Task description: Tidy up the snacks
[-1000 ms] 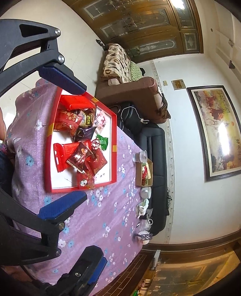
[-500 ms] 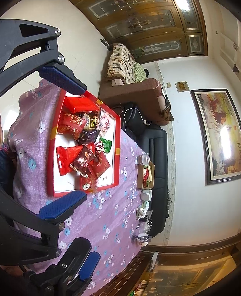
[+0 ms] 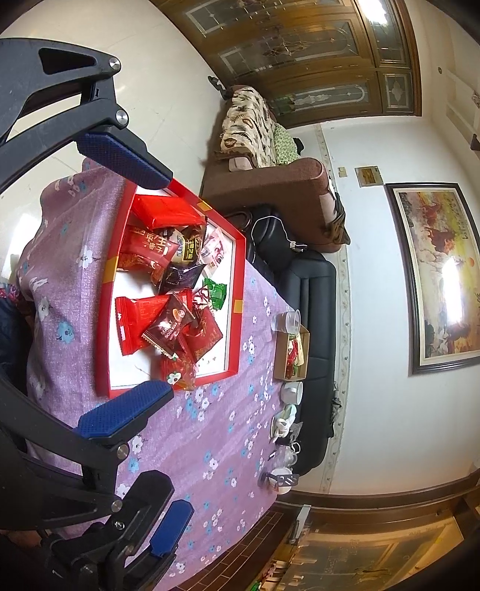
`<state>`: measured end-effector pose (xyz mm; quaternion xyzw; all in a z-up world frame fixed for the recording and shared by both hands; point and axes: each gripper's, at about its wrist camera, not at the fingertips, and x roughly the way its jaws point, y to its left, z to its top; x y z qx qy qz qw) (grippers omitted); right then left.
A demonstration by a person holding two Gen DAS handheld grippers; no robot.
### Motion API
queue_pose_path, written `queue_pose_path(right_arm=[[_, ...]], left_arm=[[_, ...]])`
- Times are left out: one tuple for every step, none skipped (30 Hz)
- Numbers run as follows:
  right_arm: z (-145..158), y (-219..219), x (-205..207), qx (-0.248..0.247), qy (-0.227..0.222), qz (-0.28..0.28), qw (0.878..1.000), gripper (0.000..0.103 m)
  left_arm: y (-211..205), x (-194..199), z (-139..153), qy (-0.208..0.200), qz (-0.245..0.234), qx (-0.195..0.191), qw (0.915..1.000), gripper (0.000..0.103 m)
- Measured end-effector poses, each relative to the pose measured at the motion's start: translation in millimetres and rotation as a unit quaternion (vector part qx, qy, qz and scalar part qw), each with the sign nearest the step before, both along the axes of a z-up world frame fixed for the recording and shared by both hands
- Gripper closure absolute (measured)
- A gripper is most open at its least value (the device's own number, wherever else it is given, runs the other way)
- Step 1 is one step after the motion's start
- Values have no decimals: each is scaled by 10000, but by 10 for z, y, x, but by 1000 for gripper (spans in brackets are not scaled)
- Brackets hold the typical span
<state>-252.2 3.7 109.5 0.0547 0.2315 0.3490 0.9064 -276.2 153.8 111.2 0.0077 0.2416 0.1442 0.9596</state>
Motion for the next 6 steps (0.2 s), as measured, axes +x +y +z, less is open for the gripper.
queue_pose_path(right_arm=[[-6, 3, 4, 3, 10, 1, 10000, 22], [-16, 1, 9, 11, 20, 2, 10000, 22], [-23, -2, 19, 22, 36, 6, 10000, 22], [-34, -2, 35, 37, 65, 10, 10000, 22], [-41, -1, 49, 50, 86, 8, 10000, 22], [-51, -2, 64, 58, 107, 2, 9999, 22]], left_arm=[[-1, 0, 0, -4, -8, -11, 10000, 0], [5, -1, -2, -20, -27, -43, 10000, 0], [3, -8, -5, -66, -51, -66, 9999, 0], [-5, -11, -9, -103, -59, -53, 9999, 0], [-20, -5, -15, -119, -58, -14, 9999, 0], [-40, 19, -26, -96, -76, 19, 9999, 0]])
